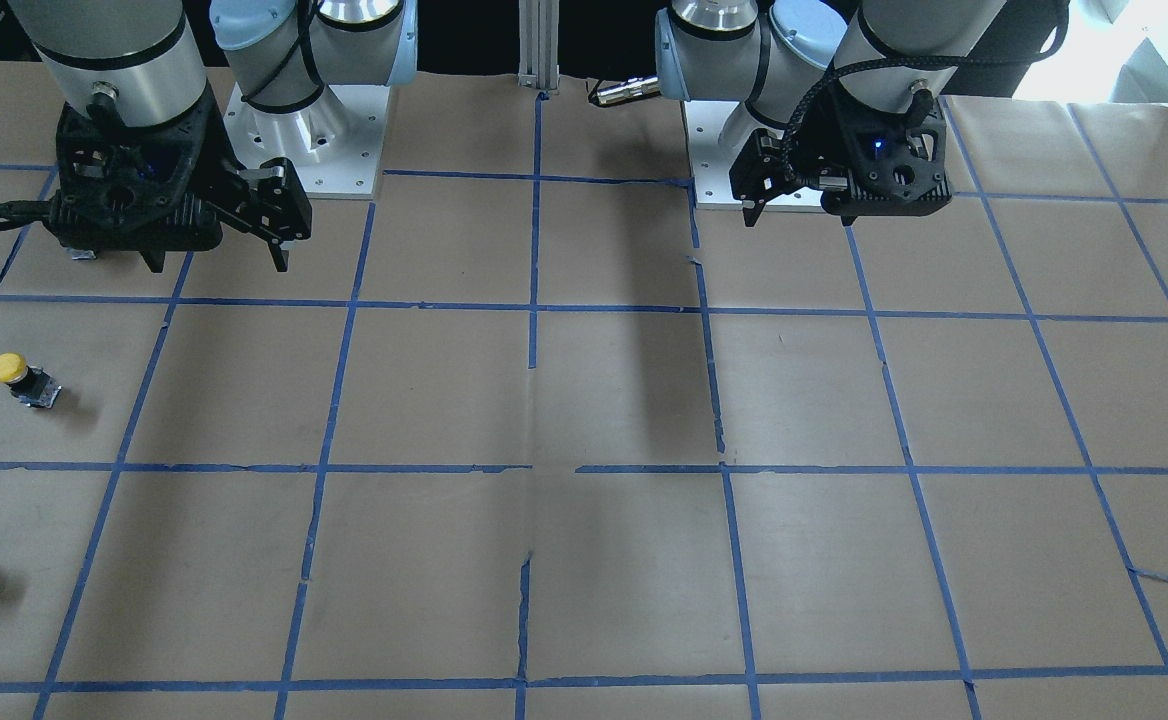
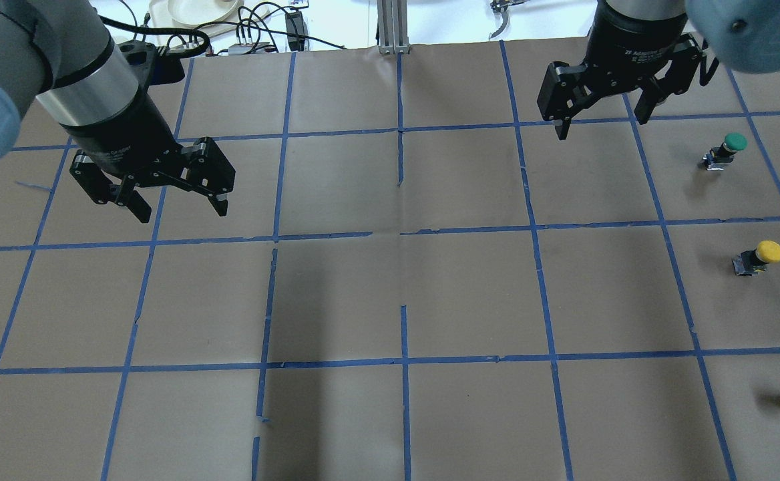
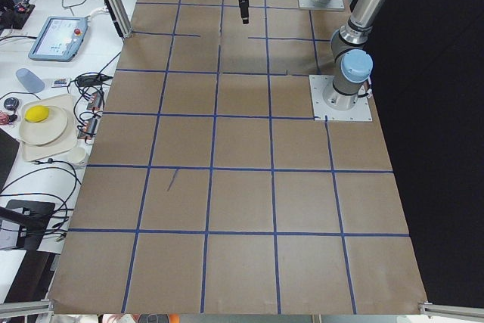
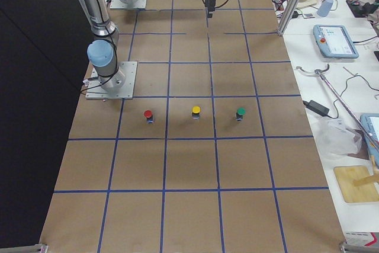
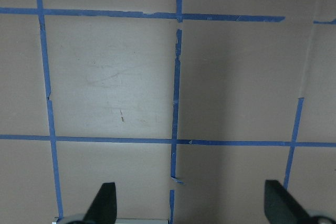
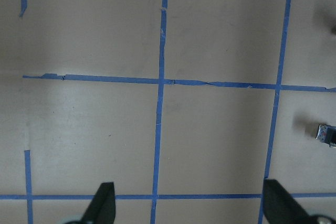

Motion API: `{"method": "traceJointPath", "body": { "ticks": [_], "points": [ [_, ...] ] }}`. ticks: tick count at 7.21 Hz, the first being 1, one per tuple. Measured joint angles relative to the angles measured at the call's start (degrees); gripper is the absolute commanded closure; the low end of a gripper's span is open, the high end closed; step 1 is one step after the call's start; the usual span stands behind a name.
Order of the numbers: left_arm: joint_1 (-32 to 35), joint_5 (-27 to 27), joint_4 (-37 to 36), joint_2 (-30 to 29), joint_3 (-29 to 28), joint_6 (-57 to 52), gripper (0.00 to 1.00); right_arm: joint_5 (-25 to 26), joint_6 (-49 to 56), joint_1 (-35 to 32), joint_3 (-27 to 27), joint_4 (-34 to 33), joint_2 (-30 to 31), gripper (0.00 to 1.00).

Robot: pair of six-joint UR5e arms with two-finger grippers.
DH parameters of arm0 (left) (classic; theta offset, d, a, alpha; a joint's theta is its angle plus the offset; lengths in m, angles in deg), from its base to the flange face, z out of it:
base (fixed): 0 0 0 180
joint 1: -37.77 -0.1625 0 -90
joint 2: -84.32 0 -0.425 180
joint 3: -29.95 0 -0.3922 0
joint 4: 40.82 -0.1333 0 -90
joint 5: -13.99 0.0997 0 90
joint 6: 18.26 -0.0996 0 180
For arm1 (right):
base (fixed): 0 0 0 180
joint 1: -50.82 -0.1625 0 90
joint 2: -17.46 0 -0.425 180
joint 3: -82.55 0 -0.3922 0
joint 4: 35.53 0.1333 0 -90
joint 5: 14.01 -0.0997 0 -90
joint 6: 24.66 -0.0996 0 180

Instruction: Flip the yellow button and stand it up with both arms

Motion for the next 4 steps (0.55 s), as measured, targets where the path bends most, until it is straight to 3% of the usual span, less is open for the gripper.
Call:
{"method": "traceJointPath", "body": {
  "ticks": [4],
  "points": [
    [0.0, 0.3, 0.0, 0.1, 0.0, -0.1, 0.0, -5.0, -1.4, 0.0, 0.6, -0.7, -0.6, 0.0]
  ]
}}
